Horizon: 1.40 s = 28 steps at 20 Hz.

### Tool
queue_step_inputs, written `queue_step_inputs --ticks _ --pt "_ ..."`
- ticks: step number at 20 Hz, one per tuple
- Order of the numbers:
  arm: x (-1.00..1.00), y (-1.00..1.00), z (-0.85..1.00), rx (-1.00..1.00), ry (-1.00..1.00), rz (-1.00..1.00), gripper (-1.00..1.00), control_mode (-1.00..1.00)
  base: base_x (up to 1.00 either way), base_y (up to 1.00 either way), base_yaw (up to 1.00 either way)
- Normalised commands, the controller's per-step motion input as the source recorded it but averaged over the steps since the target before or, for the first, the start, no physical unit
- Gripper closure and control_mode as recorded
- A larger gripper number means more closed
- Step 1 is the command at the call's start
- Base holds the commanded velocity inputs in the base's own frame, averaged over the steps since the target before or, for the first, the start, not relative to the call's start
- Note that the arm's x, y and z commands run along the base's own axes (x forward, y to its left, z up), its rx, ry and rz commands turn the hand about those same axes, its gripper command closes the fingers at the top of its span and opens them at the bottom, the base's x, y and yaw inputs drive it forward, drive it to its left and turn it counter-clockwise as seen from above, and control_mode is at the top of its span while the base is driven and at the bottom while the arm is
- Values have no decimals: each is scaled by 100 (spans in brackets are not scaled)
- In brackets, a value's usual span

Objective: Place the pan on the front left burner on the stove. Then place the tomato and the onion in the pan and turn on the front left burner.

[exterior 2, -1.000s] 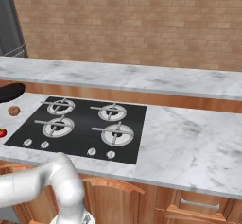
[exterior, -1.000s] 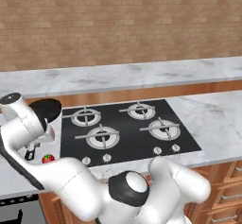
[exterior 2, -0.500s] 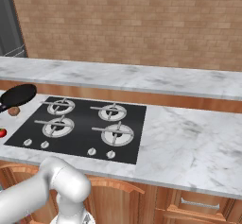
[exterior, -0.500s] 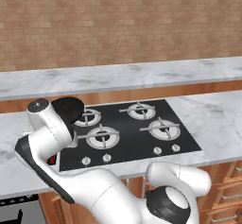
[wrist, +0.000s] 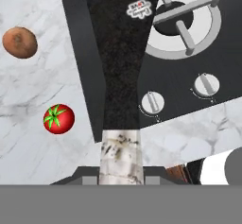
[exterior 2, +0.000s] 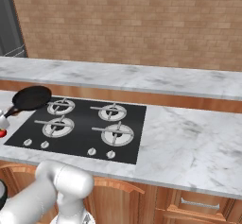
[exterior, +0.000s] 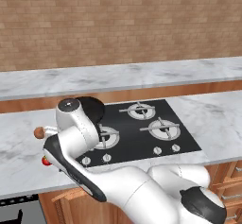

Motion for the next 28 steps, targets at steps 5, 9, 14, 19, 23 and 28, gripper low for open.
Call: queue_step_inputs --ticks 5,9,14,19,23,28 --pt "0 -5 11 9 0 -24 100 -100 0 0 0" --pt "0 0 10 7 2 -32 100 -100 0 0 0" --pt "7 0 17 5 8 -39 100 -100 0 0 0" --pt "27 0 26 4 17 -36 100 -100 0 0 0" --pt "39 0 20 2 18 -29 100 -100 0 0 0" --pt "32 8 3 0 11 -23 100 -100 0 0 0"
